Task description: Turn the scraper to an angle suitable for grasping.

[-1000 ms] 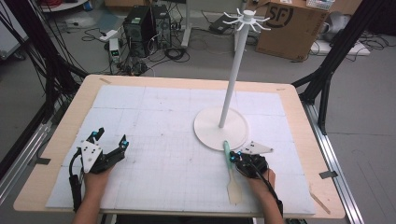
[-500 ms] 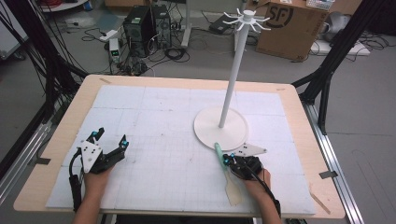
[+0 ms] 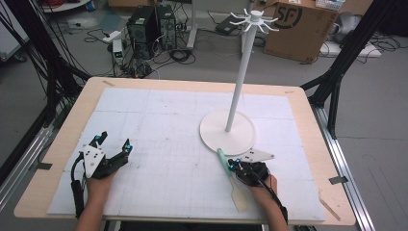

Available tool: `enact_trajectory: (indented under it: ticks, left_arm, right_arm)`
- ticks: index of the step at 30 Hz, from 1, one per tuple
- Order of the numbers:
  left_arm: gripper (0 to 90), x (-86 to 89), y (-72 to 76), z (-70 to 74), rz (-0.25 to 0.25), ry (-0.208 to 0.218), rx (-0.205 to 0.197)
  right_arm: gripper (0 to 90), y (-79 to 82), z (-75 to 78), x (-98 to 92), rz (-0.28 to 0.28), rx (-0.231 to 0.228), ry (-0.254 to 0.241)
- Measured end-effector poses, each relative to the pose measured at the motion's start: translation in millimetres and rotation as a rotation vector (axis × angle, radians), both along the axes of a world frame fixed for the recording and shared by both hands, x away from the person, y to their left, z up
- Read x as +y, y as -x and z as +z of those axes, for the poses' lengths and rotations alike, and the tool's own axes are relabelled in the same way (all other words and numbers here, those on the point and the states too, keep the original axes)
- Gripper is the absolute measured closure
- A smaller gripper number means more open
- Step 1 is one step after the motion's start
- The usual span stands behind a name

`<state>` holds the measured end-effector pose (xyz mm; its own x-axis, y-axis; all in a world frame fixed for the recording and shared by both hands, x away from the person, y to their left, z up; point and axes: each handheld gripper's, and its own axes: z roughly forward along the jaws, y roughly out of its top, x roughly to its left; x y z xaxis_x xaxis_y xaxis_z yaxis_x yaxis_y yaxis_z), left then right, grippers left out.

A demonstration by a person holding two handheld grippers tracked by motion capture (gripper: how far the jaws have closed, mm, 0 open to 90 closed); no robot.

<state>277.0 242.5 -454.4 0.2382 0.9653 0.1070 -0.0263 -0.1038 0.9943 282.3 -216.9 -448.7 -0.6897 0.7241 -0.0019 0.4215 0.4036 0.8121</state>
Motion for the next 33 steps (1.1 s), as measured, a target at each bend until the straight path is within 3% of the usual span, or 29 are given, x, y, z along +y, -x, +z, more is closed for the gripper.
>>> enact_trajectory:
  ticks: [11, 18, 22, 26, 33]
  left_arm:
    - [21.0, -0.2, 0.4, 0.0, -0.002, -0.007, -0.002]
    - [21.1, -0.1, 0.3, 0.1, -0.001, -0.006, 0.000]
    - [21.2, -0.2, 0.2, -0.1, -0.001, -0.006, -0.002]
    - [21.2, 0.0, 0.3, 0.1, -0.003, -0.006, 0.001]
    - [21.2, -0.1, 0.2, 0.0, -0.002, -0.004, -0.001]
  right_arm:
    - [90.0, -6.0, -1.1, -2.5, 0.032, 0.061, -0.032]
    - [90.0, -5.3, -1.0, -1.7, 0.078, 0.061, -0.028]
    - [90.0, -3.4, -0.8, -0.3, 0.164, 0.055, -0.026]
    - [90.0, -1.8, -0.7, 0.5, 0.204, 0.047, -0.026]
    - [90.0, 0.3, 0.2, -0.9, 0.201, 0.050, -0.046]
